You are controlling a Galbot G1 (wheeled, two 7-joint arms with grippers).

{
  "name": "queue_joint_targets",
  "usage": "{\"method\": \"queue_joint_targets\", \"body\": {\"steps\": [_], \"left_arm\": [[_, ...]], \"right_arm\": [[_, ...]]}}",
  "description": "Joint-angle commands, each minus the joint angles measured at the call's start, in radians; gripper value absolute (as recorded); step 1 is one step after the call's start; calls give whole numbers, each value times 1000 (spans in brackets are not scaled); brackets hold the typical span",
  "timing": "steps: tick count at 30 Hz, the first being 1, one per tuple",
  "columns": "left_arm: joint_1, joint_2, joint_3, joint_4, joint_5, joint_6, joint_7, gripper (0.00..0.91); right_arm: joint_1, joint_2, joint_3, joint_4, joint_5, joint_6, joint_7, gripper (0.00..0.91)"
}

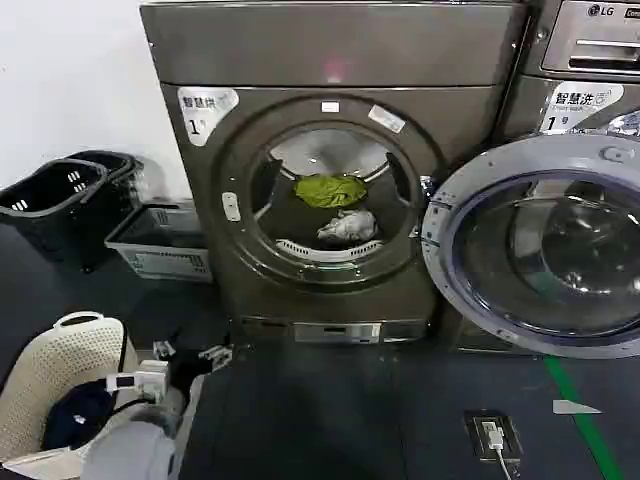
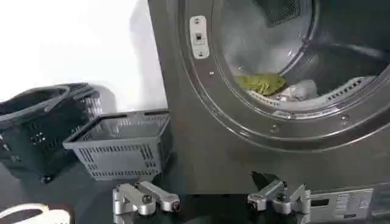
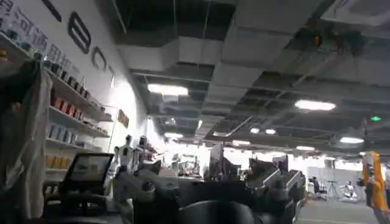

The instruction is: Grasp the clothes from the dryer.

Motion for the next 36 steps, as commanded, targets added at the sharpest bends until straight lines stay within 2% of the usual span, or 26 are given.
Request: {"method": "queue_joint_targets", "body": {"steps": [1, 2, 9, 36], "left_arm": [[1, -1, 2, 2, 0, 49, 1, 907], [-1, -2, 5, 4, 1, 49, 1, 907], [11, 0, 0, 1, -10, 49, 4, 907], [11, -5, 3, -10, -2, 49, 0, 907]], "right_arm": [[-5, -1, -22, -15, 19, 71, 24, 907], [-5, 0, -25, -18, 32, 92, 24, 907], [7, 6, -39, -9, 70, 85, 30, 907], [22, -3, -62, -30, 85, 80, 47, 907]]}}
